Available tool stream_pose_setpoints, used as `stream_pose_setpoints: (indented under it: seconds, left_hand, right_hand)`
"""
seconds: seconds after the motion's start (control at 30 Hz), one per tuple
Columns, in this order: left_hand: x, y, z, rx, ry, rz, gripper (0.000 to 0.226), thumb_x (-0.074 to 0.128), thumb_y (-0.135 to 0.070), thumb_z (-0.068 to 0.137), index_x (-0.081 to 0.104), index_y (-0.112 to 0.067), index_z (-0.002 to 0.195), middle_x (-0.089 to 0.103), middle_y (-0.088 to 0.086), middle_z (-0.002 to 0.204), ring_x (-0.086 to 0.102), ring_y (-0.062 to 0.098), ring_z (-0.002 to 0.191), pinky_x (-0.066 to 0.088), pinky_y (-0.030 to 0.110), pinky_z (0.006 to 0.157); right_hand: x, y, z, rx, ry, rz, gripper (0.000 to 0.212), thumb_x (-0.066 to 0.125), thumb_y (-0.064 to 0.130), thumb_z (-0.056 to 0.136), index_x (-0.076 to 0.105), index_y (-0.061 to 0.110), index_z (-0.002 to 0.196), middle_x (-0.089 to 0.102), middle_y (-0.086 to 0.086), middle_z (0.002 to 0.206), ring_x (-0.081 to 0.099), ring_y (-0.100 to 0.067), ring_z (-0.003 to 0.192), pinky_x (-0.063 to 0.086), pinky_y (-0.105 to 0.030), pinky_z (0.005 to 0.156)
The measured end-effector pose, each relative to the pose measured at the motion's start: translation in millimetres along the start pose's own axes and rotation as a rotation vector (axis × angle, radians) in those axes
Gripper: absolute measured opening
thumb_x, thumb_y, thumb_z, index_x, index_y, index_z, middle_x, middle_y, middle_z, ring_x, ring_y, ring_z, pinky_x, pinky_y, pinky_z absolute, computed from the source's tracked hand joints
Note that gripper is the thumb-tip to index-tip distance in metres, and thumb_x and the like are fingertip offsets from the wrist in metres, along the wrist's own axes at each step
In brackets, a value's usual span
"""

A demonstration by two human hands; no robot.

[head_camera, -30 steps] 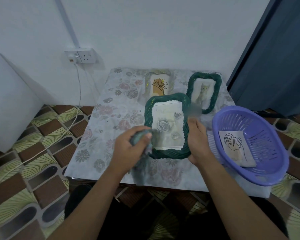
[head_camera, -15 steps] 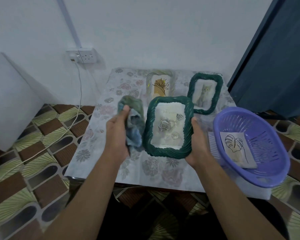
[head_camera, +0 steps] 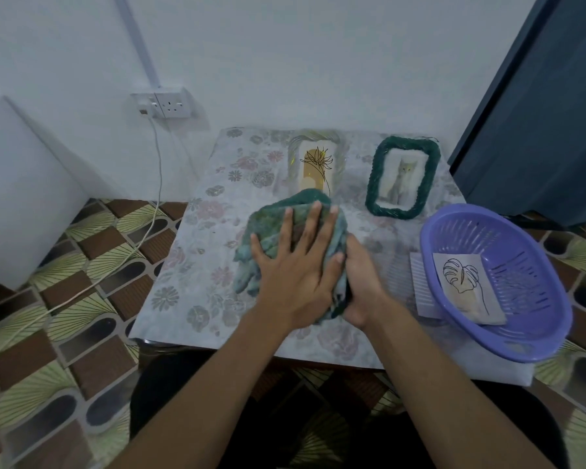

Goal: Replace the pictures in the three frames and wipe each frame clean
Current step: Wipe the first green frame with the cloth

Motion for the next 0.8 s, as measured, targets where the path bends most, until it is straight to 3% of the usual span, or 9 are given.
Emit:
stream_pose_setpoints:
  seconds: [0.17, 0.27, 0.37, 0.43, 0.47, 0.53, 0.6, 0.7, 0.8]
  left_hand:
    - [-13, 22, 28, -0.204, -0.061, -0.146, 0.058, 0.002, -0.062, 0.093, -0.004, -0.054, 0.15, -0.012, -0.026, 0.161, -0.011, 0.015, 0.151, -0.007, 0.069, 0.111]
    - [-8, 17, 26, -0.274, -0.06, -0.23, 0.056, 0.005, -0.056, 0.096, -0.004, -0.052, 0.151, -0.011, -0.027, 0.161, -0.01, 0.016, 0.151, -0.009, 0.068, 0.111]
    - [-1, 4, 15, -0.228, -0.066, -0.21, 0.057, 0.003, -0.052, 0.096, -0.009, -0.047, 0.152, -0.014, -0.028, 0.159, -0.013, 0.012, 0.151, -0.014, 0.063, 0.113]
    - [6, -6, 5, -0.155, -0.019, -0.197, 0.06, -0.001, -0.051, 0.093, -0.013, -0.046, 0.151, -0.018, -0.03, 0.157, -0.019, 0.006, 0.148, -0.018, 0.061, 0.113]
    - [10, -11, -3, -0.12, 0.017, -0.206, 0.06, -0.002, -0.051, 0.092, -0.015, -0.046, 0.15, -0.02, -0.032, 0.156, -0.022, 0.003, 0.147, -0.019, 0.06, 0.113]
    - [18, -22, -19, -0.048, 0.073, -0.233, 0.06, 0.001, -0.05, 0.092, -0.015, -0.047, 0.149, -0.021, -0.034, 0.155, -0.026, 0.0, 0.144, -0.022, 0.06, 0.111]
    - [24, -25, -29, -0.019, 0.103, -0.238, 0.058, 0.004, -0.051, 0.093, -0.015, -0.05, 0.149, -0.02, -0.035, 0.155, -0.028, 0.0, 0.144, -0.022, 0.061, 0.11]
    - [24, -21, -26, -0.045, 0.071, -0.203, 0.052, 0.003, -0.057, 0.094, -0.02, -0.059, 0.141, -0.023, -0.037, 0.153, -0.029, 0.004, 0.144, -0.02, 0.064, 0.109]
    - [13, -18, -13, -0.085, 0.007, -0.201, 0.05, 0.001, -0.061, 0.092, -0.021, -0.066, 0.136, -0.026, -0.036, 0.152, -0.029, 0.011, 0.146, -0.019, 0.067, 0.108]
  right_hand:
    - [2, -9, 4, -0.023, -0.046, -0.132, 0.053, 0.03, 0.054, 0.104, 0.057, 0.024, 0.14, 0.068, -0.007, 0.127, 0.067, -0.023, 0.114, 0.051, -0.045, 0.103]
    - [-4, -1, 8, -0.073, -0.092, -0.213, 0.051, 0.031, 0.051, 0.105, 0.057, 0.024, 0.138, 0.069, -0.006, 0.126, 0.067, -0.019, 0.113, 0.053, -0.042, 0.102]
    - [-14, 1, 9, -0.086, -0.12, -0.204, 0.051, 0.034, 0.053, 0.103, 0.058, 0.024, 0.137, 0.067, -0.008, 0.129, 0.066, -0.02, 0.115, 0.051, -0.042, 0.104]
    - [-20, 7, 10, -0.106, -0.117, -0.164, 0.05, 0.034, 0.052, 0.104, 0.065, 0.021, 0.128, 0.071, -0.015, 0.119, 0.07, -0.02, 0.108, 0.054, -0.035, 0.096]
    - [-25, 12, 10, -0.113, -0.132, -0.152, 0.05, 0.033, 0.051, 0.105, 0.068, 0.018, 0.12, 0.075, -0.015, 0.106, 0.073, -0.015, 0.097, 0.057, -0.028, 0.085]
    - [-31, 26, 10, -0.158, -0.167, -0.148, 0.046, 0.033, 0.046, 0.106, 0.07, 0.018, 0.11, 0.078, -0.002, 0.087, 0.074, -0.009, 0.084, 0.056, -0.021, 0.07]
    - [-36, 32, 10, -0.193, -0.196, -0.181, 0.041, 0.036, 0.046, 0.106, 0.07, 0.022, 0.11, 0.078, 0.004, 0.095, 0.073, -0.011, 0.093, 0.056, -0.023, 0.074]
    - [-35, 25, 6, -0.144, -0.185, -0.193, 0.043, 0.038, 0.047, 0.105, 0.07, 0.02, 0.109, 0.078, -0.001, 0.1, 0.074, -0.011, 0.093, 0.057, -0.023, 0.074]
    - [-27, 18, 4, -0.097, -0.109, -0.201, 0.051, 0.032, 0.055, 0.104, 0.067, 0.022, 0.121, 0.075, -0.004, 0.113, 0.071, -0.018, 0.105, 0.054, -0.035, 0.093]
Point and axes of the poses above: each hand's wrist, its own z-axis towards the middle knuckle, its own x-axis out of the palm, y = z × x, the point moved 7 cm from there along z, towards the middle knuckle
